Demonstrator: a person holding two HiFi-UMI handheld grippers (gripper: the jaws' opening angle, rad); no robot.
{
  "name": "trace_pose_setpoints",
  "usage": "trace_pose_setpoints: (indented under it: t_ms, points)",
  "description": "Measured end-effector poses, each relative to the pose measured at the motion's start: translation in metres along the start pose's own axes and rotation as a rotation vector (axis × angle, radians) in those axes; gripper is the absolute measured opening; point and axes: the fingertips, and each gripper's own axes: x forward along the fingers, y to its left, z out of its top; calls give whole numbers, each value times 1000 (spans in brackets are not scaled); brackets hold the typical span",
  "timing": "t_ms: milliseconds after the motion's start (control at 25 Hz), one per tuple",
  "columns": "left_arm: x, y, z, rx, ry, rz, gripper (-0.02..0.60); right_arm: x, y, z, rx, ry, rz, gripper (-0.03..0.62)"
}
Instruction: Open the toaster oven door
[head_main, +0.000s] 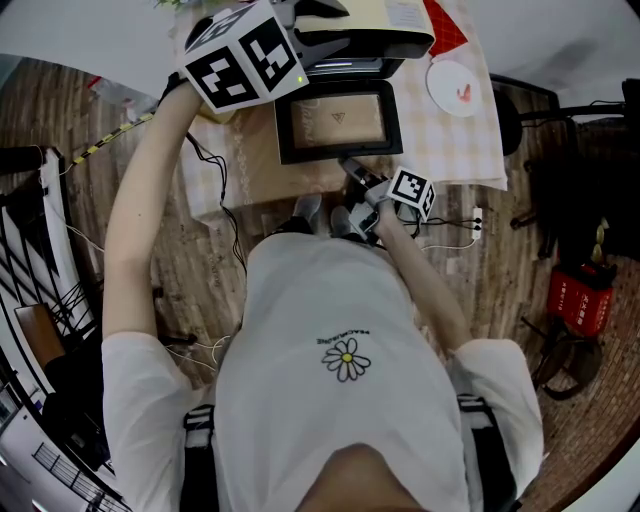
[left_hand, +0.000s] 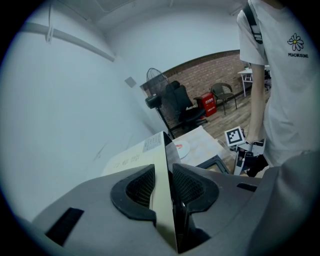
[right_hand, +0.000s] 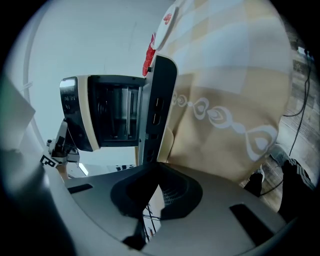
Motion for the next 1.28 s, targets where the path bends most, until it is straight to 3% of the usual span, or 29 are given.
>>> trace_pose_setpoints:
  t_ms: [400, 680, 800, 1000, 1120, 1280]
  points:
    - [1, 0, -2, -1, 2, 1, 123, -4, 0, -4, -56, 14, -23, 8]
    - [-1, -1, -3, -9, 7, 13, 124, -25, 23, 21, -139, -65, -28, 8]
    - [-3, 2, 2, -27, -5, 31, 124, -36, 50, 48, -243, -125, -16, 8]
    - [-26, 28, 36, -37, -110, 142, 98, -55, 134, 109, -446, -287, 45, 8]
    - [-48, 48, 63, -36, -187, 244, 64, -71, 203, 139, -645, -402, 76, 8]
    - [-80, 65, 99, -91, -324, 370, 20, -96, 294, 155, -962, -573, 84, 8]
